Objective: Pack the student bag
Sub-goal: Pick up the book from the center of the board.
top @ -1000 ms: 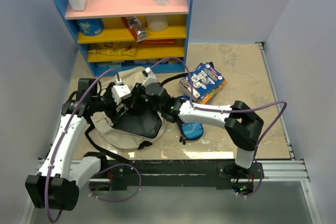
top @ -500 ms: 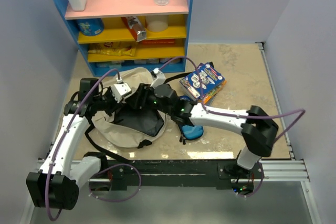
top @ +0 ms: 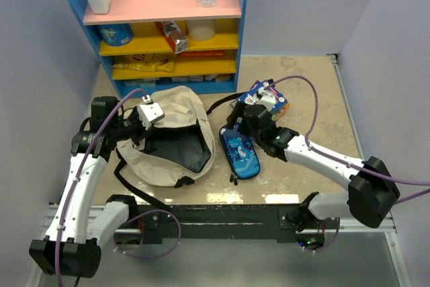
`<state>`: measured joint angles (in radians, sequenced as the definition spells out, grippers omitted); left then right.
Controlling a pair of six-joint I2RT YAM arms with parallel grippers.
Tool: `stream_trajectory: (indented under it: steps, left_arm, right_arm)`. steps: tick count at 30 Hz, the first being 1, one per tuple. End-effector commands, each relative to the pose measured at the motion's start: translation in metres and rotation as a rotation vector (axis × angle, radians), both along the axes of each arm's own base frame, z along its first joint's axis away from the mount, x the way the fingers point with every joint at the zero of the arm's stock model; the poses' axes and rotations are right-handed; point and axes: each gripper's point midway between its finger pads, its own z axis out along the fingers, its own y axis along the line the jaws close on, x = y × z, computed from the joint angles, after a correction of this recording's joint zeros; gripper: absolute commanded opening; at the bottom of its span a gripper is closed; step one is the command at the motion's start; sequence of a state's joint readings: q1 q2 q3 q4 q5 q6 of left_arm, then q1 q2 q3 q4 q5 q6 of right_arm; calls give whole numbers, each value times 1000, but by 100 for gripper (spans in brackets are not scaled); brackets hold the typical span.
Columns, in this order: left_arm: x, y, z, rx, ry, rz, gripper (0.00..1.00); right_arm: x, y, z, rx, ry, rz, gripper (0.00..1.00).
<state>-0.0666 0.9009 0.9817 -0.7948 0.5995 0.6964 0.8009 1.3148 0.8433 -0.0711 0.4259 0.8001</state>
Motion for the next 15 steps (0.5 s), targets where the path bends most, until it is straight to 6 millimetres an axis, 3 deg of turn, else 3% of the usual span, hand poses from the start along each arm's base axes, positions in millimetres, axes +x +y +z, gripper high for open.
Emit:
stream_trajectory:
  steps: [1, 2, 9, 15]
  left_arm:
    - [-1, -4, -9, 8, -31, -58, 0]
    - [-1, -2, -13, 19, -25, -54, 0]
    - [-3, -2, -20, 30, -16, -67, 0]
    - [-3, -2, -25, 39, 0, -80, 0]
  right_arm:
    - [31, -47, 7, 51, -3, -157, 90]
    - [41, -57, 1, 64, 12, -188, 90]
    - [54, -56, -31, 261, 113, -201, 90]
    - [60, -101, -16, 311, 43, -340, 90]
